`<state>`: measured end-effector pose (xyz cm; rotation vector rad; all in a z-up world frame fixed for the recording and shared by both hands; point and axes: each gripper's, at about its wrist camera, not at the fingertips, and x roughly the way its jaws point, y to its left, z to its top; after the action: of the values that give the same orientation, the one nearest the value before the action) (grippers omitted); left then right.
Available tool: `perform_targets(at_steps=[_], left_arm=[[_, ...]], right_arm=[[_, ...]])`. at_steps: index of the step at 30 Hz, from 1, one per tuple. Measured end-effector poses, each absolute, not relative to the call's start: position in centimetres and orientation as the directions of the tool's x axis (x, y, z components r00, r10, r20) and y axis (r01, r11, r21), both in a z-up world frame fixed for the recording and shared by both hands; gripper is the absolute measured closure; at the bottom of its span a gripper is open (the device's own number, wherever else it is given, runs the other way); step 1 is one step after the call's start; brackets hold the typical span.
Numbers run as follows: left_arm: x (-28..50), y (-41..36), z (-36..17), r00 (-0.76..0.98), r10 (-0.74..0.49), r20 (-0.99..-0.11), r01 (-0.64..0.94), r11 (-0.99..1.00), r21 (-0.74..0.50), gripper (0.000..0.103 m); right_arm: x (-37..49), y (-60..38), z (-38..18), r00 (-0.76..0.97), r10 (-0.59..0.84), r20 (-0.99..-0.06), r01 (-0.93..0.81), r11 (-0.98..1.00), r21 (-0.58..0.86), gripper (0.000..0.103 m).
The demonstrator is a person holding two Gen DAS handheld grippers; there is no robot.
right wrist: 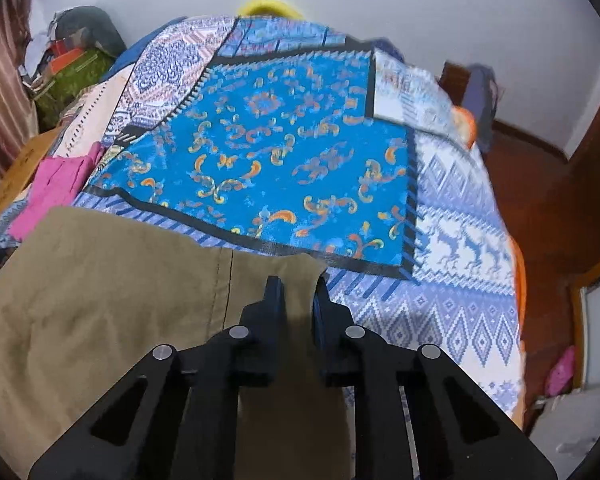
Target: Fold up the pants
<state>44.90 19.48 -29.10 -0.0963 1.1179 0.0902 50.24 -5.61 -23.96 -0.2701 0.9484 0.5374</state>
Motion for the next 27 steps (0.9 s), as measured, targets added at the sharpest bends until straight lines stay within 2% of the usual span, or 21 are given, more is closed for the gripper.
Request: perform_targets(at_steps=[3, 12, 19, 27], left_arm=[[44.3, 19.1, -27.6, 0.473, 0.102, -0.875, -0.098, 0.993, 0.063, 0.048], [44.3, 19.7, -21.1, 0.555, 0.180, -0.812, -0.141, 0.983, 0.121, 0.051], [41.6, 18.8, -15.7, 0.620, 0.204, -0.758, -0.158, 0.978, 0.135, 0.052], [35.6, 16.2, -11.9, 0.686, 0.174, -0.707, -0.138, 0.985, 0.108, 0.053]], right_arm=[[49.3, -5.7, -22.2, 0.546, 0.296, -0.784, -0.552, 0.831, -0.071, 0.091], [48.5, -5.1, -15.7, 0.671, 0.279, -0.687, -0.505, 0.850, -0.148, 0.092], [46.1, -6.2, -10.1, 0.708, 0.340, -0.619, -0.488, 0.869, -0.080, 0.092], [39.4, -10.3, -6.8, 0.709, 0.406, -0.576, -0.501, 0.866, -0.007, 0.092]])
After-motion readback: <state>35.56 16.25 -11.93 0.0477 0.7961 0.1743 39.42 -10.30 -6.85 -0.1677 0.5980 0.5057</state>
